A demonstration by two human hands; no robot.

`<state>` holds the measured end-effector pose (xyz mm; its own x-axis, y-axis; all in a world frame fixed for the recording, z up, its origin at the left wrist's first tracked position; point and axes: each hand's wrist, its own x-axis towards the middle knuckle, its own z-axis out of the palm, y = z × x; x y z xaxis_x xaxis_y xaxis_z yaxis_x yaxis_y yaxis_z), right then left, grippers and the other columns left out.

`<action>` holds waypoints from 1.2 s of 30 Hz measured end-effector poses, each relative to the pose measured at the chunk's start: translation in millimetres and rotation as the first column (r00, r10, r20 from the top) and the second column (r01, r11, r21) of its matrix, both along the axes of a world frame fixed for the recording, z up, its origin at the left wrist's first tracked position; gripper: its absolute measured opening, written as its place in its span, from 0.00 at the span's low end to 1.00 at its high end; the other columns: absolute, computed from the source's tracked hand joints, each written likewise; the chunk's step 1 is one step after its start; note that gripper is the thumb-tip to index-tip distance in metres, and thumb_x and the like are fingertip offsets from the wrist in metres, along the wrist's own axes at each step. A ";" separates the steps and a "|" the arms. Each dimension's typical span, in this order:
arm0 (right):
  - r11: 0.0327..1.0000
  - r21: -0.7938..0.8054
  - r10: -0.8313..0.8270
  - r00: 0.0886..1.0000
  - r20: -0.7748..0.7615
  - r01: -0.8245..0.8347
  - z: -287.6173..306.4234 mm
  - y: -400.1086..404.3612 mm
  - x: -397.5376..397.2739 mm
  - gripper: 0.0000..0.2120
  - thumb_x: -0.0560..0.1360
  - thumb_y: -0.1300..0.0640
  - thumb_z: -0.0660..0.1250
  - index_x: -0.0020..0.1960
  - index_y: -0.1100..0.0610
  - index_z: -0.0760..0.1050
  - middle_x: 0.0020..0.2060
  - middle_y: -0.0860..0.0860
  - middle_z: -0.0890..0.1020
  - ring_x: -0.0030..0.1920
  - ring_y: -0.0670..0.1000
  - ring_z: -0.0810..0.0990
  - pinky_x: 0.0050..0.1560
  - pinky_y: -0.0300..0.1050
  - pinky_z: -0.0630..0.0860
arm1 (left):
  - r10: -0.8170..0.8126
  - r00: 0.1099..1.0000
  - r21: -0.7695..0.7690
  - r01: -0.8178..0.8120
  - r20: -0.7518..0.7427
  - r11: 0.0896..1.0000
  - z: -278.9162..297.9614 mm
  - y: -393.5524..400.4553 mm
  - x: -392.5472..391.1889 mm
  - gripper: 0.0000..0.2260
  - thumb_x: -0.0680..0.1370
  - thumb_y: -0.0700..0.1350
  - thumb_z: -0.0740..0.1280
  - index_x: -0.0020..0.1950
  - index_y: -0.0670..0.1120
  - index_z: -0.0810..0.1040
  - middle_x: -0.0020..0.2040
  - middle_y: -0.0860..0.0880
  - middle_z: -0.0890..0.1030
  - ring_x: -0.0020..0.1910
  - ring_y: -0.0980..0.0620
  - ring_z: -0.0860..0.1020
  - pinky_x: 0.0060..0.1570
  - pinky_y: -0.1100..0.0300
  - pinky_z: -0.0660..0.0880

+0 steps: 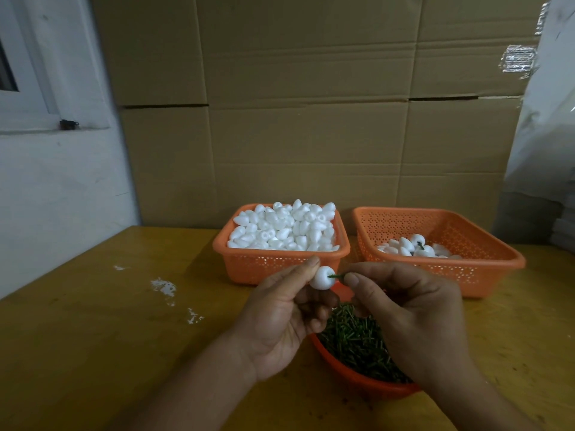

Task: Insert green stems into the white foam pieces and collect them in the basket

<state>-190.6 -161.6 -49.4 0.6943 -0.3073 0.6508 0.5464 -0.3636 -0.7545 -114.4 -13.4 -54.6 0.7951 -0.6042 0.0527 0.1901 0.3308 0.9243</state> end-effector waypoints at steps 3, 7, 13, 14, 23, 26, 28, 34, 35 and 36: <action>1.000 0.005 0.007 1.000 0.014 -0.007 -0.2 0.5 0.3 0.05 0.69 0.57 0.72 0.44 0.55 0.85 0.35 0.49 0.86 0.29 0.47 0.82 0.31 0.36 0.79 | 0.000 1.000 -0.006 0.000 -0.005 1.000 -0.1 0.2 0.3 0.12 0.73 0.56 0.70 0.43 0.48 0.86 0.36 0.45 0.80 0.31 0.54 0.76 0.28 0.64 0.71; 1.000 -0.005 -0.006 1.000 0.021 0.006 -1.5 -1.0 1.4 0.06 0.68 0.56 0.73 0.44 0.54 0.85 0.34 0.48 0.86 0.29 0.46 0.82 0.31 0.34 0.78 | 0.003 1.000 0.001 -0.003 -0.003 1.000 -0.4 0.1 0.1 0.12 0.74 0.55 0.70 0.44 0.47 0.85 0.36 0.45 0.80 0.31 0.54 0.76 0.28 0.64 0.71; 0.976 -0.209 -0.051 0.998 0.041 0.059 -6.7 -3.1 1.8 0.07 0.71 0.58 0.74 0.46 0.48 0.84 0.38 0.38 0.86 0.37 0.40 0.85 0.36 0.32 0.79 | 0.023 0.999 0.022 -0.024 0.036 0.999 -1.7 -0.2 -0.1 0.11 0.73 0.55 0.71 0.43 0.47 0.83 0.35 0.45 0.79 0.31 0.53 0.75 0.28 0.64 0.70; 0.969 -0.238 -0.063 0.997 0.046 0.072 -7.3 -3.5 1.8 0.07 0.71 0.58 0.74 0.47 0.47 0.85 0.38 0.38 0.86 0.38 0.40 0.85 0.37 0.34 0.80 | 0.028 0.999 0.023 -0.029 0.044 0.999 -1.9 -0.3 -0.1 0.11 0.73 0.55 0.72 0.43 0.47 0.83 0.35 0.45 0.79 0.31 0.53 0.75 0.28 0.64 0.70; 0.932 -0.340 -0.118 0.992 0.038 0.124 -8.8 -4.1 2.7 0.08 0.72 0.59 0.76 0.47 0.47 0.85 0.37 0.36 0.85 0.35 0.39 0.83 0.33 0.33 0.78 | 0.086 0.988 0.013 -0.089 0.126 0.996 -5.0 -3.1 -1.3 0.14 0.68 0.55 0.74 0.43 0.46 0.80 0.32 0.47 0.77 0.29 0.54 0.73 0.27 0.64 0.68; 0.928 -0.344 -0.146 0.989 0.017 0.143 -8.2 -4.5 2.2 0.08 0.71 0.59 0.76 0.45 0.47 0.85 0.35 0.36 0.84 0.33 0.40 0.83 0.32 0.30 0.75 | 0.108 0.983 -0.002 -0.109 0.151 0.994 -5.2 -2.9 -0.6 0.14 0.68 0.55 0.74 0.43 0.46 0.82 0.32 0.46 0.77 0.29 0.54 0.73 0.27 0.64 0.68; 0.929 -0.337 -0.162 0.987 -0.003 0.152 -7.7 -5.1 1.9 0.07 0.71 0.58 0.76 0.45 0.47 0.85 0.34 0.37 0.84 0.32 0.41 0.82 0.31 0.31 0.74 | 0.100 0.982 -0.020 -0.098 0.163 0.995 -4.9 -2.4 -0.2 0.12 0.68 0.52 0.74 0.44 0.44 0.84 0.33 0.46 0.78 0.30 0.54 0.74 0.28 0.64 0.69; 0.939 -0.305 -0.189 0.979 -0.075 0.158 -6.8 -5.7 2.7 0.03 0.71 0.54 0.75 0.42 0.46 0.84 0.33 0.38 0.83 0.32 0.41 0.82 0.30 0.33 0.75 | 0.088 0.965 -0.051 -0.077 0.248 0.996 -6.3 -2.7 0.1 0.08 0.70 0.43 0.76 0.49 0.46 0.85 0.36 0.47 0.79 0.33 0.54 0.74 0.30 0.63 0.70; 0.943 -0.298 -0.182 0.979 -0.087 0.149 -7.3 -5.5 3.1 0.03 0.71 0.54 0.75 0.41 0.46 0.84 0.32 0.38 0.83 0.32 0.41 0.82 0.30 0.32 0.75 | 0.101 0.955 -0.049 -0.091 0.278 0.995 -7.0 -3.3 0.5 0.09 0.70 0.43 0.75 0.49 0.47 0.85 0.37 0.47 0.79 0.33 0.54 0.74 0.30 0.63 0.71; 0.948 -0.288 -0.169 0.980 -0.101 0.134 -7.7 -5.2 3.5 0.04 0.71 0.55 0.76 0.41 0.46 0.84 0.32 0.39 0.84 0.31 0.42 0.82 0.30 0.33 0.74 | 0.113 0.945 -0.045 -0.104 0.308 0.994 -7.8 -3.7 0.9 0.09 0.70 0.44 0.76 0.50 0.48 0.85 0.36 0.47 0.78 0.33 0.54 0.74 0.30 0.62 0.71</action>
